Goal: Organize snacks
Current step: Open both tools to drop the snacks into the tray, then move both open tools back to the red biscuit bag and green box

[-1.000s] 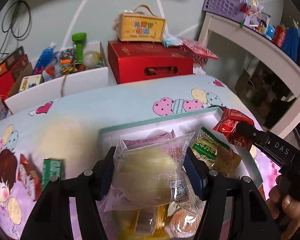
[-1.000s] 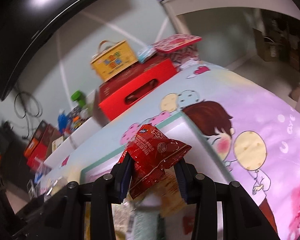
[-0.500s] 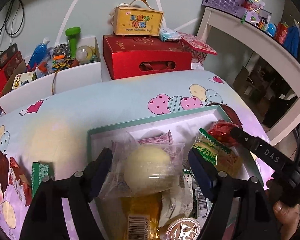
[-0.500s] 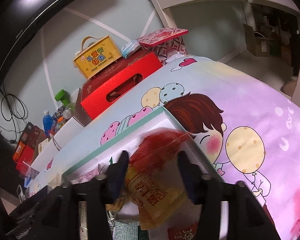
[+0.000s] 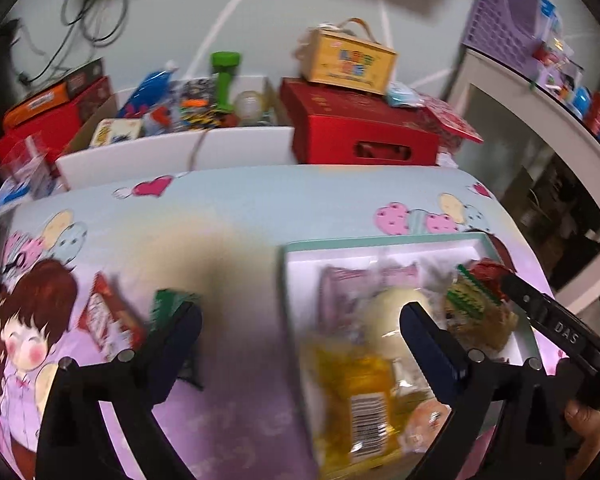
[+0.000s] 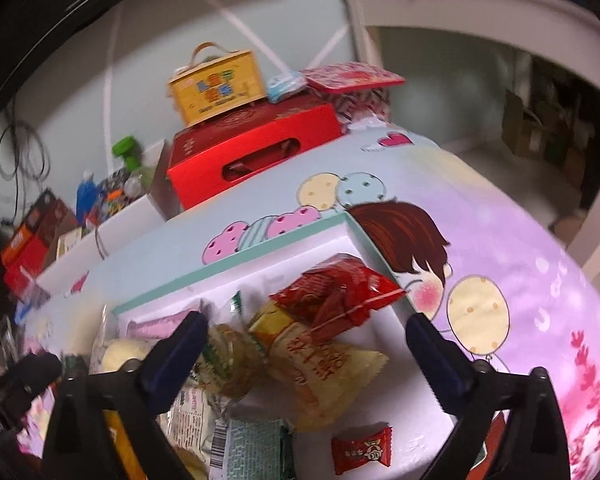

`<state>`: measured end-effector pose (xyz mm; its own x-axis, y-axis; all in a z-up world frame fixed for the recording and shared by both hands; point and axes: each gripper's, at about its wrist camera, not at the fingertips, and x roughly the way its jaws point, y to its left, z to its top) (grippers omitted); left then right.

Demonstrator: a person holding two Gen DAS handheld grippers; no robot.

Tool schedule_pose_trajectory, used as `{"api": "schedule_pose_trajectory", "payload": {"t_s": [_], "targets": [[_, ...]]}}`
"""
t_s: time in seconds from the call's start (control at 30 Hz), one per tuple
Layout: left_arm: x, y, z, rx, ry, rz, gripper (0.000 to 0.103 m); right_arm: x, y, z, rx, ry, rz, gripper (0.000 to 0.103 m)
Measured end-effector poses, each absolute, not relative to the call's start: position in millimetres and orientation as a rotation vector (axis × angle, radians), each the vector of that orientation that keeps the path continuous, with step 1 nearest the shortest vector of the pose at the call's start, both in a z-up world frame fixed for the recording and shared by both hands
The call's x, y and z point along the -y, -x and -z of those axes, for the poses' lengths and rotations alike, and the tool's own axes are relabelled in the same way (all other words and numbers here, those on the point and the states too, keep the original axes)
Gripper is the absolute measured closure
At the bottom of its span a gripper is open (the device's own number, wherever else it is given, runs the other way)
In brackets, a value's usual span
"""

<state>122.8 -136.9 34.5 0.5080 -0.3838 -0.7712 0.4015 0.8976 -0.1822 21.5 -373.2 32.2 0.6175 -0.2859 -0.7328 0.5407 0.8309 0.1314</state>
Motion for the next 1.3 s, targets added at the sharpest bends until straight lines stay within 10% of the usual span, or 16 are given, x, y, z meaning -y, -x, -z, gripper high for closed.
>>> {"api": "schedule_pose_trajectory", "payload": {"t_s": [1.3], "targets": [[-61.1,-175.6,14.9,-1.05,0.319,0.104,0.004,137.7,-113.3,-17.2,-0.844,-0.181,0.006,0.011]]}}
